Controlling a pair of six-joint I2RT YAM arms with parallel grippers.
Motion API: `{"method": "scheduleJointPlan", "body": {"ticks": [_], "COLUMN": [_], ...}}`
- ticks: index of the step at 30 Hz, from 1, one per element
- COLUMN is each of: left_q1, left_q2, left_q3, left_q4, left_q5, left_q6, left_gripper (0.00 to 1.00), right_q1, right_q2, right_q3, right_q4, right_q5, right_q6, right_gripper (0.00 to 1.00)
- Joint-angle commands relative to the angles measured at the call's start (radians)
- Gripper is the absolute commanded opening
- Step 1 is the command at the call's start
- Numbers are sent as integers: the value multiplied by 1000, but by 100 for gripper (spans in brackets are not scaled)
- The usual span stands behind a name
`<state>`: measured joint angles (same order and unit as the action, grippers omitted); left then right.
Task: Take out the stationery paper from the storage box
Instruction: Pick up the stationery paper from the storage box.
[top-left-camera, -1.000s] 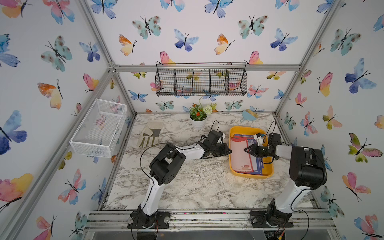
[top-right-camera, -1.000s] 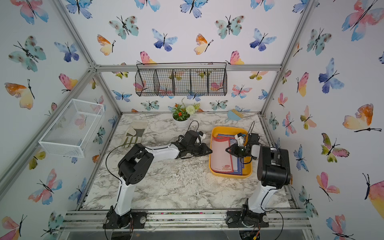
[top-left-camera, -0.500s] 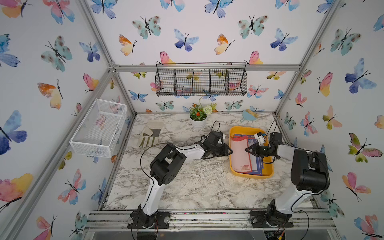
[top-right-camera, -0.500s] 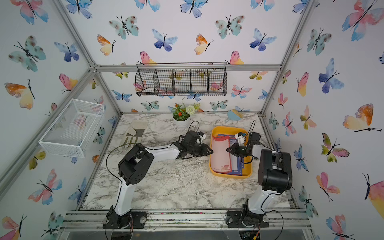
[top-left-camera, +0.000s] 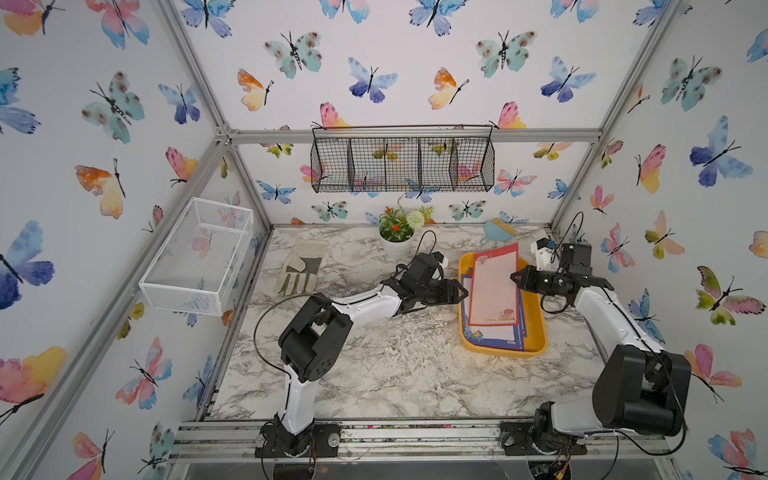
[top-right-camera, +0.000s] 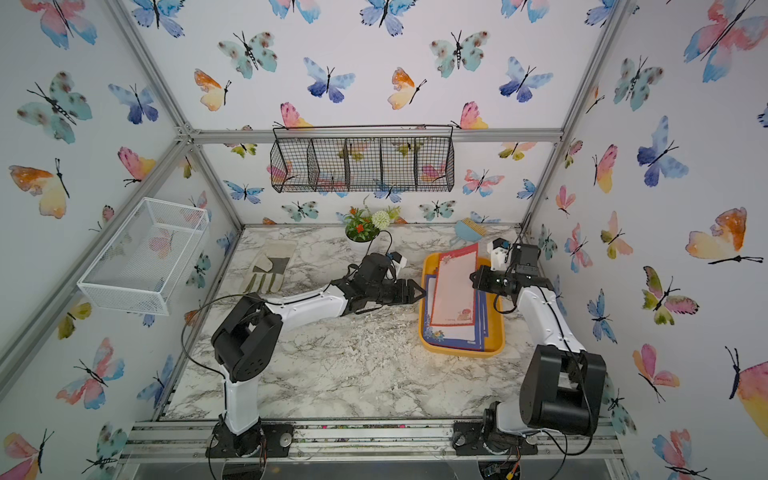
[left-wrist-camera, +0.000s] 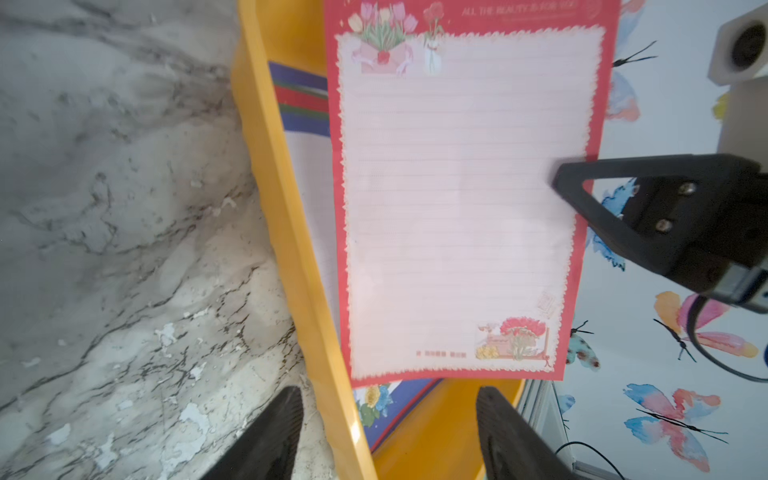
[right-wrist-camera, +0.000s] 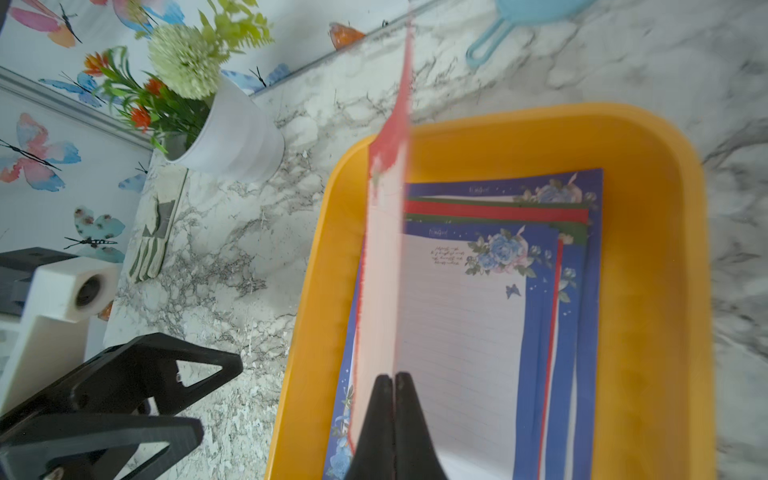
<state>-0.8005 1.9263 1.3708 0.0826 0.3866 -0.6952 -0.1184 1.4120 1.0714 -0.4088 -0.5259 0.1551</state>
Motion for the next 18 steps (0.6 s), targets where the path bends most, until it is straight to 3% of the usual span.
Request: {"method": "scheduleJointPlan", "body": {"ticks": [1, 6, 11, 15, 18], "left_q1": [4, 73, 261, 450, 542], "left_q2": [-125, -289, -466, -591, -675], "left_q3": [-15, -51, -99, -134, -157], "left_q4": [-58, -106, -122, -107, -89], "left_q5": [-77, -65, 107, 300, 350], "left_q6": [112, 211, 256, 310, 331], "left_gripper": [69, 69, 68, 67, 68], "right_q1": [27, 126, 281, 346, 367], "right_q2": [-57, -111, -116, -125, -141], "right_q3": [79, 237, 435, 513, 501], "right_q4": [-118, -212, -278, -218, -85], "right_q5": [81, 185, 259, 157, 24], "right_q6": [-19, -34, -63, -49, -19], "right_gripper": [2, 2, 2, 2, 2]}}
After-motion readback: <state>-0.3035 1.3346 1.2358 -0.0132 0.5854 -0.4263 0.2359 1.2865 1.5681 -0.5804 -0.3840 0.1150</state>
